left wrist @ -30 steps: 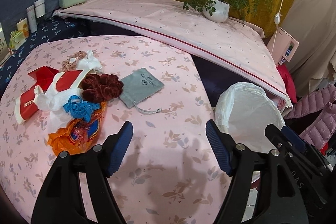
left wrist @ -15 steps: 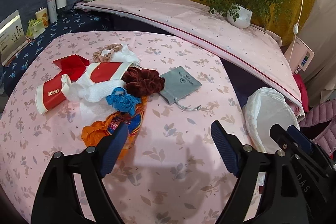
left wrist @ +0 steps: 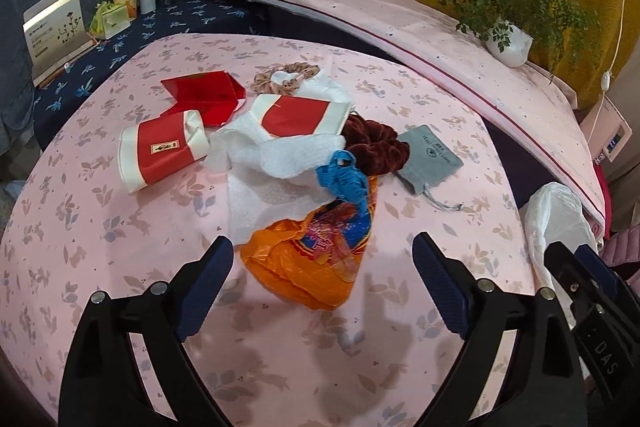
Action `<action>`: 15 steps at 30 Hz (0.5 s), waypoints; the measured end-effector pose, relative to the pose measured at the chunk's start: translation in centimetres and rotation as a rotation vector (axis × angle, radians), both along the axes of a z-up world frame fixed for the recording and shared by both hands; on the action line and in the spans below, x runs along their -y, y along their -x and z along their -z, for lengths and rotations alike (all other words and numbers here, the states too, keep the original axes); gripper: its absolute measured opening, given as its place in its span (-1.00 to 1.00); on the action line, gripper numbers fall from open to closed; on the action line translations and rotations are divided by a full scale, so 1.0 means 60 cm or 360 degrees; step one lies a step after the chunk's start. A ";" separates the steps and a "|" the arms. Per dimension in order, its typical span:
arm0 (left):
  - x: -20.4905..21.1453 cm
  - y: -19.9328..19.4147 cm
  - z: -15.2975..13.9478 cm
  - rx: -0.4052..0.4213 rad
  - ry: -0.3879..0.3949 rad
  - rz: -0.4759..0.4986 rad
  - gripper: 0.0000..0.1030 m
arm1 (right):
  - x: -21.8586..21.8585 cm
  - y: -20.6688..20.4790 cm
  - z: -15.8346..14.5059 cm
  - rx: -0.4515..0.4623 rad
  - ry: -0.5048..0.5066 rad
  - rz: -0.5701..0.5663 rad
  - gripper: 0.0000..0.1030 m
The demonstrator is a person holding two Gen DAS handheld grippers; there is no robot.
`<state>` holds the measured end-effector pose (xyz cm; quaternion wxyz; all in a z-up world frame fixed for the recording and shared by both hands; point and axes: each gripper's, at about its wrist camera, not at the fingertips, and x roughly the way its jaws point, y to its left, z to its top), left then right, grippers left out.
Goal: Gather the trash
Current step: 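Grasp the red-and-white paper cup with the left tool while the right tool grasps the blue ribbon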
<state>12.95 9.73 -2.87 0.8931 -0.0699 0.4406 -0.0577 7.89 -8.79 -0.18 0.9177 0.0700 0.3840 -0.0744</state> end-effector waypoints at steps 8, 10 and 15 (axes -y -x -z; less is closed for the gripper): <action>-0.041 -0.019 0.042 -0.0117 0.0056 -0.0039 0.68 | -0.021 -0.022 0.014 -0.0038 -0.0047 -0.0041 0.10; -0.047 -0.023 0.051 -0.0140 0.0057 -0.0047 0.68 | -0.027 -0.030 0.017 -0.0048 -0.0061 -0.0055 0.10; -0.079 -0.032 0.052 -0.0137 0.0089 -0.0103 0.68 | -0.049 -0.047 0.020 -0.0054 -0.0066 -0.0103 0.10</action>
